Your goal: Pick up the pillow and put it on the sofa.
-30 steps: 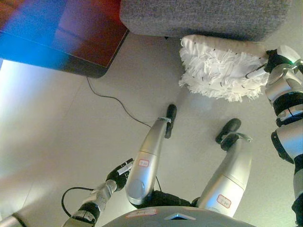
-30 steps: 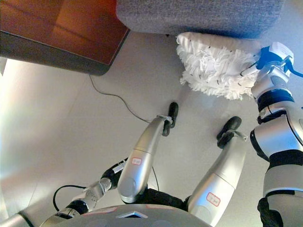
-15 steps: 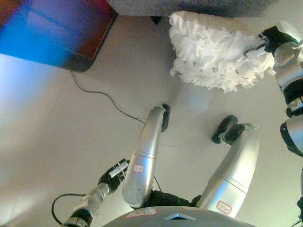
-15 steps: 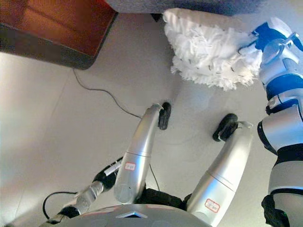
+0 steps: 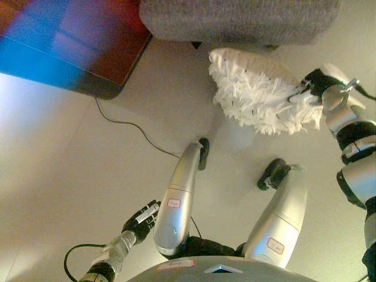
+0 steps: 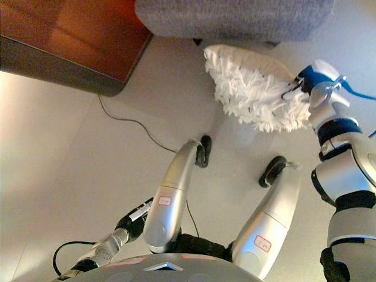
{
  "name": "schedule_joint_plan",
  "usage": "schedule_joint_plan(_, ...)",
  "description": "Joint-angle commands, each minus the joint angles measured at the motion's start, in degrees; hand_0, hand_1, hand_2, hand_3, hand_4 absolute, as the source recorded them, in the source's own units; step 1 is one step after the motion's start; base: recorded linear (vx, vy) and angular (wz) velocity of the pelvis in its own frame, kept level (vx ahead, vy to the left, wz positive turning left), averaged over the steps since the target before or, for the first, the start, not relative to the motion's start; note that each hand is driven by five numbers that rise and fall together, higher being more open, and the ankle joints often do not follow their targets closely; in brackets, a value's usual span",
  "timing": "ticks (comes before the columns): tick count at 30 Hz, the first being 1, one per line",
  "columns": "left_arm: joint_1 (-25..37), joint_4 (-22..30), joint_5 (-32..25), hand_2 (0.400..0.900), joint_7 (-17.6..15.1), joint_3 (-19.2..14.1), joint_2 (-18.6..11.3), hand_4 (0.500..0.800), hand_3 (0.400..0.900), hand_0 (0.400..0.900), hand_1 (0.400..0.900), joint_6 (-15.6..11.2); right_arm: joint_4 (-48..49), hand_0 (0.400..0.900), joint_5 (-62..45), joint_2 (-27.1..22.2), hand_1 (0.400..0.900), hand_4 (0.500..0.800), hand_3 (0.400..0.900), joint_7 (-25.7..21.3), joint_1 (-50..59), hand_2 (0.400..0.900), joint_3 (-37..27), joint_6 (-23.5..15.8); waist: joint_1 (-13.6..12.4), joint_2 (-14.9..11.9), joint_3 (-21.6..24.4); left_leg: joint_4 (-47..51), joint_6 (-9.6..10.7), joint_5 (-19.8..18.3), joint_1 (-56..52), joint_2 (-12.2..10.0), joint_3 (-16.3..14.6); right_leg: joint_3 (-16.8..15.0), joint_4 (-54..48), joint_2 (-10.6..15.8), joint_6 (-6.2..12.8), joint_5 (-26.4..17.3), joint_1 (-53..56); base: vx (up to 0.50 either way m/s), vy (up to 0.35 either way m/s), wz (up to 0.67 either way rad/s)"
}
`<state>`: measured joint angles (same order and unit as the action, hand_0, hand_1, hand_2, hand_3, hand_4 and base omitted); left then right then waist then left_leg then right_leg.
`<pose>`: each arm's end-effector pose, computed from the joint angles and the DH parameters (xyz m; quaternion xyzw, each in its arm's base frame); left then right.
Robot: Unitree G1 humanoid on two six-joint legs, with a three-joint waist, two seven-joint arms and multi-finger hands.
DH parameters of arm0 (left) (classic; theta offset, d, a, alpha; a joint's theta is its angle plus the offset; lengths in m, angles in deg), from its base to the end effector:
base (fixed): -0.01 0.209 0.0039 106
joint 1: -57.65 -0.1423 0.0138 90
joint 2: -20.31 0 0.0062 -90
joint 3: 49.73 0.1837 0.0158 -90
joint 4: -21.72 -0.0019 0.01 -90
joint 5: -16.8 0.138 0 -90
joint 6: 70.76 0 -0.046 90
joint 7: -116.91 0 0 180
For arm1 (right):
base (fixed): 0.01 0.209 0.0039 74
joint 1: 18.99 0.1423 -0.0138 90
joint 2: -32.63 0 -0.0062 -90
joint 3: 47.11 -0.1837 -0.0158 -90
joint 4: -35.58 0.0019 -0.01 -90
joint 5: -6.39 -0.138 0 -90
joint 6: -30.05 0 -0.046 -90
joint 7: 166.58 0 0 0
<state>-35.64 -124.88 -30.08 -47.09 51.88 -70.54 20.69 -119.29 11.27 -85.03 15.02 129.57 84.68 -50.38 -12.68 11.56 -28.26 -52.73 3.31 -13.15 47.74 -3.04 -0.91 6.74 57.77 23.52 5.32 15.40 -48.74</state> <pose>0.0893 0.2277 -0.1030 -0.2467 0.4504 0.0643 0.8557 0.3341 -0.2953 0.1565 -0.5587 0.2063 -0.0814 0.7992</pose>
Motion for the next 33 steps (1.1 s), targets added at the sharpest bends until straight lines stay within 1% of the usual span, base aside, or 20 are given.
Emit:
schedule_joint_plan(1,-1.2,-5.1,3.7,0.900,-2.7,-1.2,-4.6,0.800,0.900,0.900,0.900,1.5,6.0,0.400,1.3,-2.2,0.400,0.500,0.400,-3.3,1.6,0.400,-5.5,-4.8,-0.8,-3.5,4.8,11.3,1.4,1.2,-11.7,-2.5,-0.3,0.5,-13.9,1.5,2.78,-7.7,9.3,0.19,-0.012,0.08)
schedule_joint_plan(4,0.6,-6.4,6.3,0.900,-4.8,-1.8,-4.9,0.800,0.900,0.900,0.900,2.9,7.1,0.400,1.6,-2.4,0.400,0.500,0.400,-2.9,-3.2,0.400,-7.2,-6.2,-1.0,-6.4,8.0,18.7,1.7,2.5,-20.1,-2.6,-1.2,4.3,-23.7,2.5,3.63,-10.8,19.9,0.23,-0.045,0.11)
schedule_joint_plan(7,1.1,-6.8,8.0,0.900,-6.0,-2.1,-4.9,0.800,0.900,0.900,0.900,3.5,8.5,0.400,2.2,-2.6,0.400,0.500,0.400,-3.3,-6.2,0.400,-8.6,-7.2,-1.1,-8.1,9.9,23.2,1.7,3.6,-25.4,-2.7,-1.8,6.7,-29.6,2.7,4.24,-12.8,26.5,0.18,-0.038,0.11)
schedule_joint_plan(8,1.6,-6.8,8.7,0.900,-6.6,-2.4,-5.0,0.800,0.900,0.900,0.900,4.2,9.5,0.400,2.5,-2.7,0.400,0.500,0.400,-3.3,-7.6,0.400,-9.3,-7.4,-0.8,-9.2,11.2,26.3,1.3,5.8,-27.7,-2.5,-2.3,8.3,-33.4,2.7,4.09,-15.1,29.4,0.14,-0.033,0.12)
schedule_joint_plan(11,2.0,-7.3,11.4,0.900,-8.0,-3.2,-4.6,0.800,0.900,0.900,0.900,5.5,10.6,0.400,3.8,-2.6,0.400,0.500,0.400,-1.7,-10.3,0.400,-11.2,-7.7,-0.7,-11.0,14.5,31.3,1.4,7.0,-33.8,-2.6,-2.6,10.4,-40.2,1.5,4.87,-17.3,36.7,0.22,-0.051,0.10)
schedule_joint_plan(15,2.2,-9.0,14.8,0.900,-9.0,-4.2,-3.7,0.800,0.900,0.900,0.900,6.8,11.4,0.400,4.7,-2.2,0.400,0.500,0.400,1.5,-12.5,0.400,-11.8,-8.6,-0.7,-12.5,18.5,38.4,1.8,8.9,-40.7,-2.8,-3.4,12.0,-47.1,-0.8,5.68,-18.7,44.2,0.22,-0.023,0.02)
schedule_joint_plan(17,2.2,-9.7,15.3,0.900,-9.5,-4.7,-3.4,0.800,0.900,0.900,0.900,7.1,12.7,0.400,4.8,-2.3,0.400,0.500,0.400,3.3,-13.2,0.400,-11.9,-8.8,-0.5,-13.0,20.2,41.0,2.0,9.7,-43.0,-3.0,-3.9,12.1,-48.8,-1.6,5.94,-19.2,46.0,0.14,0.007,-0.02)
schedule_joint_plan(19,2.2,-10.2,16.1,0.900,-9.5,-5.8,-3.5,0.800,0.900,0.900,0.900,7.3,14.9,0.400,4.5,-2.5,0.400,0.500,0.400,4.4,-14.0,0.400,-12.1,-9.1,-0.2,-13.5,21.3,42.6,2.1,10.1,-44.7,-3.3,-4.5,12.1,-50.3,-2.3,5.89,-19.5,47.5,0.07,0.003,0.02)
schedule_joint_plan(21,2.6,-10.6,17.0,0.900,-9.6,-6.6,-3.6,0.800,0.900,0.900,0.900,8.0,17.5,0.400,5.5,-3.5,0.400,0.500,0.400,5.9,-14.9,0.400,-12.8,-10.0,0.5,-14.2,22.0,42.7,2.3,10.2,-45.5,-3.7,-6.5,12.8,-51.1,-2.6,5.79,-19.7,48.7,0.03,-0.003,0.23)
schedule_joint_plan(23,3.6,-11.2,19.0,0.900,-9.6,-7.0,-3.6,0.800,0.900,0.900,0.900,9.4,19.8,0.400,5.5,-5.3,0.400,0.500,0.400,7.0,-15.6,0.400,-13.5,-10.2,1.5,-15.1,22.7,42.2,2.7,10.2,-46.0,-4.9,-10.0,14.7,-52.1,-2.3,5.91,-20.2,50.3,0.02,0.003,0.50)
schedule_joint_plan(24,4.0,-11.5,19.5,0.900,-9.8,-6.8,-3.4,0.800,0.900,0.900,0.900,9.9,20.5,0.400,5.3,-6.0,0.400,0.500,0.400,7.5,-15.5,0.400,-13.6,-10.4,1.8,-15.4,23.0,42.4,2.8,10.2,-46.4,-5.2,-10.8,15.3,-52.4,-2.1,5.98,-20.5,50.7,0.02,0.044,0.42)
schedule_joint_plan(25,4.2,-11.9,19.7,0.900,-10.2,-6.8,-3.1,0.800,0.900,0.900,0.900,10.2,21.3,0.400,5.6,-6.8,0.400,0.500,0.400,8.4,-15.2,0.400,-13.7,-11.4,2.0,-15.9,23.3,42.9,3.0,10.3,-46.9,-5.4,-11.0,15.5,-52.9,-2.0,6.27,-21.1,51.2,0.02,0.062,0.20)
schedule_joint_plan(27,4.4,-12.6,19.9,0.900,-10.8,-7.2,-2.6,0.800,0.900,0.900,0.900,9.9,22.4,0.400,4.7,-8.2,0.400,0.500,0.400,10.2,-13.0,0.400,-12.3,-12.2,1.8,-16.6,23.8,45.2,2.7,10.4,-48.5,-4.9,-10.1,15.5,-54.3,-2.1,6.91,-22.3,51.9,0.02,0.085,-0.07)
schedule_joint_plan(30,4.5,-13.1,19.4,0.900,-12.1,-7.7,-2.2,0.800,0.900,0.900,0.900,9.2,22.9,0.400,3.3,-9.1,0.400,0.500,0.400,12.6,-6.9,0.400,-9.2,-12.7,1.1,-17.6,24.2,48.2,2.4,10.6,-50.5,-3.9,-9.3,15.0,-55.1,-1.6,8.22,-26.0,51.5,0.01,0.093,-0.17)
schedule_joint_plan(33,5.0,-14.1,20.3,0.900,-12.3,-8.3,-2.4,0.800,0.900,0.900,0.900,9.3,22.4,0.400,1.1,-9.7,0.400,0.500,0.400,14.2,-0.9,0.400,-6.7,-12.6,0.5,-18.7,24.5,48.4,1.6,9.8,-51.1,-2.5,-8.6,14.7,-54.7,-1.1,8.76,-28.0,51.1,0.04,0.085,-0.03)
